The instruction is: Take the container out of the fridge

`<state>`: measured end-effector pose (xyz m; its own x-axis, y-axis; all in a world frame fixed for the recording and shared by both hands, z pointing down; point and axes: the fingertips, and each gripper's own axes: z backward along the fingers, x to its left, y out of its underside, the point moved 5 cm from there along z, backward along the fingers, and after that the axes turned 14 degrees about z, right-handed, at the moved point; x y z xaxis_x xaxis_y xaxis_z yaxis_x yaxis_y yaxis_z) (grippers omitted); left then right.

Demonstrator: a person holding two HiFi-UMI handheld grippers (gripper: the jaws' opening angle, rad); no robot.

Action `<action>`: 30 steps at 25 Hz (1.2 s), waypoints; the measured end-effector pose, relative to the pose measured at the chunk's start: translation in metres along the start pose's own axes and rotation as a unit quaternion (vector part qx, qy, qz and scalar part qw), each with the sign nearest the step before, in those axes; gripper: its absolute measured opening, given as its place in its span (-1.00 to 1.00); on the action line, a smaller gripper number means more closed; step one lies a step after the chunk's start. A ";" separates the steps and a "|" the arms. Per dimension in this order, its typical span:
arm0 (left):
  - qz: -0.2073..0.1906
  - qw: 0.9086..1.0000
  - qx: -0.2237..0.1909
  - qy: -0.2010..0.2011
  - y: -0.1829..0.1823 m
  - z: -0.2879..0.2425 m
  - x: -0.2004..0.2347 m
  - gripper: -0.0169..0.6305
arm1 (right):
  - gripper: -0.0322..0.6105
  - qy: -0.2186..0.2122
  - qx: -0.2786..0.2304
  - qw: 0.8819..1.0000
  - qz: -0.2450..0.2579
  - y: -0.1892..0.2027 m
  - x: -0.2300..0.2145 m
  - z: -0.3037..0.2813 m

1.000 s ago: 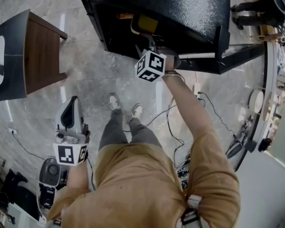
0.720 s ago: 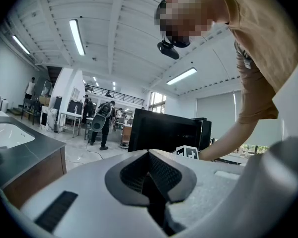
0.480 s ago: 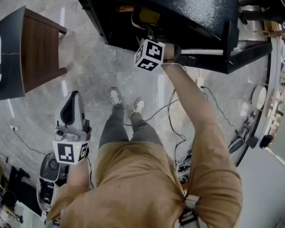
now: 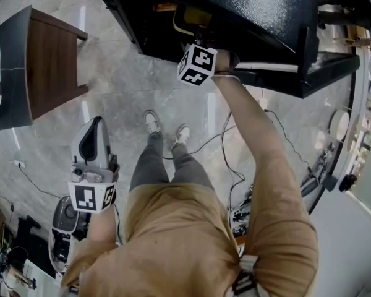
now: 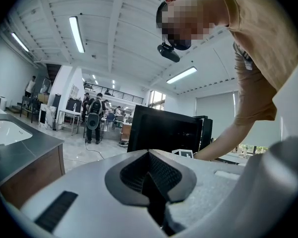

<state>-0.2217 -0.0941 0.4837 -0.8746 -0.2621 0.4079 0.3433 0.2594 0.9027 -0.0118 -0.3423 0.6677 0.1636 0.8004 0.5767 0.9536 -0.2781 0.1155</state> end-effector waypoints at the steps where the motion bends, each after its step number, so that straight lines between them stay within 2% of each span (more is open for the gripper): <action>1: 0.001 1.000 0.001 0.000 0.001 -0.001 0.000 -0.95 | -0.37 -0.003 0.002 1.000 0.001 0.001 0.001 -0.002; 14: 0.009 1.000 0.006 -0.008 0.010 -0.004 0.008 -0.95 | -0.37 -0.019 0.016 1.000 0.018 0.006 0.003 -0.028; 30: 0.014 1.000 0.006 -0.011 0.011 -0.007 0.013 -0.95 | -0.67 -0.033 0.026 0.999 0.021 0.006 0.004 -0.039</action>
<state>-0.2263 -0.1011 0.5001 -0.8724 -0.2333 0.4295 0.3639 0.2767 0.8894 -0.0157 -0.3616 0.7024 0.2182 0.8227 0.5249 0.9571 -0.2856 0.0498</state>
